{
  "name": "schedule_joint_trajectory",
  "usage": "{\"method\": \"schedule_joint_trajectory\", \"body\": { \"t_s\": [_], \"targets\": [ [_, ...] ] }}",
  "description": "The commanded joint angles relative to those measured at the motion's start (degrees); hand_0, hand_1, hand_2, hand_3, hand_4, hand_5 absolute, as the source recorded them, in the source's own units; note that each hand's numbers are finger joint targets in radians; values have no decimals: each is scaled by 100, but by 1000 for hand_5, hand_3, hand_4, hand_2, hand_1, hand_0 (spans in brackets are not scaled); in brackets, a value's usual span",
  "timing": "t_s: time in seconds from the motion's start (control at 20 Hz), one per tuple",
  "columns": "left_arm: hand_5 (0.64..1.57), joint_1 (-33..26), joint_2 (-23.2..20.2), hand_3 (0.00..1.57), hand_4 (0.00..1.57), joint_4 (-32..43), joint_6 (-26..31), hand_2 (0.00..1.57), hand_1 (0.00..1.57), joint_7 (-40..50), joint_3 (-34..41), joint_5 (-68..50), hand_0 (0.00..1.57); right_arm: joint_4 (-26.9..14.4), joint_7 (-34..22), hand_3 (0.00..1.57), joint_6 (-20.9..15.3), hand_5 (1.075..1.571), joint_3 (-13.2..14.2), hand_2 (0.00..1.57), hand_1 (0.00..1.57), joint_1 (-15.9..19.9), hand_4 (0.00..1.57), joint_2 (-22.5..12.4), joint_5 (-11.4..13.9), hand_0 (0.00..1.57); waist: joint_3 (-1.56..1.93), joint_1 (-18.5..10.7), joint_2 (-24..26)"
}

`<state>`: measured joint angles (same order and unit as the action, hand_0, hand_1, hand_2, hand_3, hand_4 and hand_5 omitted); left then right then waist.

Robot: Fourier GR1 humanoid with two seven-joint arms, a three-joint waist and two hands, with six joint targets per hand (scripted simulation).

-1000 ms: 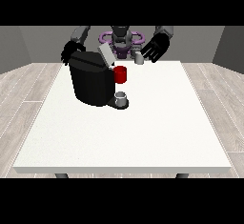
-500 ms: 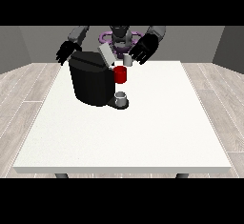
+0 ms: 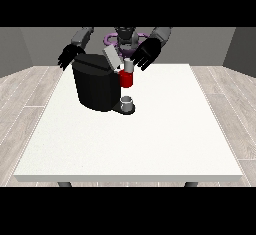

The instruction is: Insert the coffee pod into the coffee machine and close the lid

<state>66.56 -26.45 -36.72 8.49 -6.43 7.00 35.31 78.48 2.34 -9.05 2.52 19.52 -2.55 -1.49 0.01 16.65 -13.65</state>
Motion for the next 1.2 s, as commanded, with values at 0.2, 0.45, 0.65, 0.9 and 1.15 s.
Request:
{"method": "schedule_joint_trajectory", "body": {
  "t_s": [0.2,0.45,0.65,0.9,1.15],
  "targets": [
    [1571,-88,43,1208,511,165,-100,1298,1260,-71,49,60,1260,304,-72,0,68,1571,-148,0,0,-313,518,57,-4,0,-1,200,41],
    [1571,-91,-1,1195,497,230,-192,1264,1185,-243,60,122,1185,427,-236,0,-59,1571,-131,0,0,-92,525,32,56,0,-2,144,-148],
    [1571,-97,120,1201,515,115,-86,1269,1190,-313,-29,146,1190,168,-102,0,27,1571,188,0,0,22,462,-76,-191,0,-1,-47,-106],
    [1571,156,332,1186,488,59,-77,1248,1184,177,-72,214,1184,-220,274,0,126,1571,368,0,0,77,435,-185,-241,0,2,-135,-150],
    [1571,417,175,1181,480,251,124,1282,1249,341,22,208,1249,20,98,0,-15,1571,-81,0,0,-94,446,104,13,0,2,97,-137]
  ]
}}
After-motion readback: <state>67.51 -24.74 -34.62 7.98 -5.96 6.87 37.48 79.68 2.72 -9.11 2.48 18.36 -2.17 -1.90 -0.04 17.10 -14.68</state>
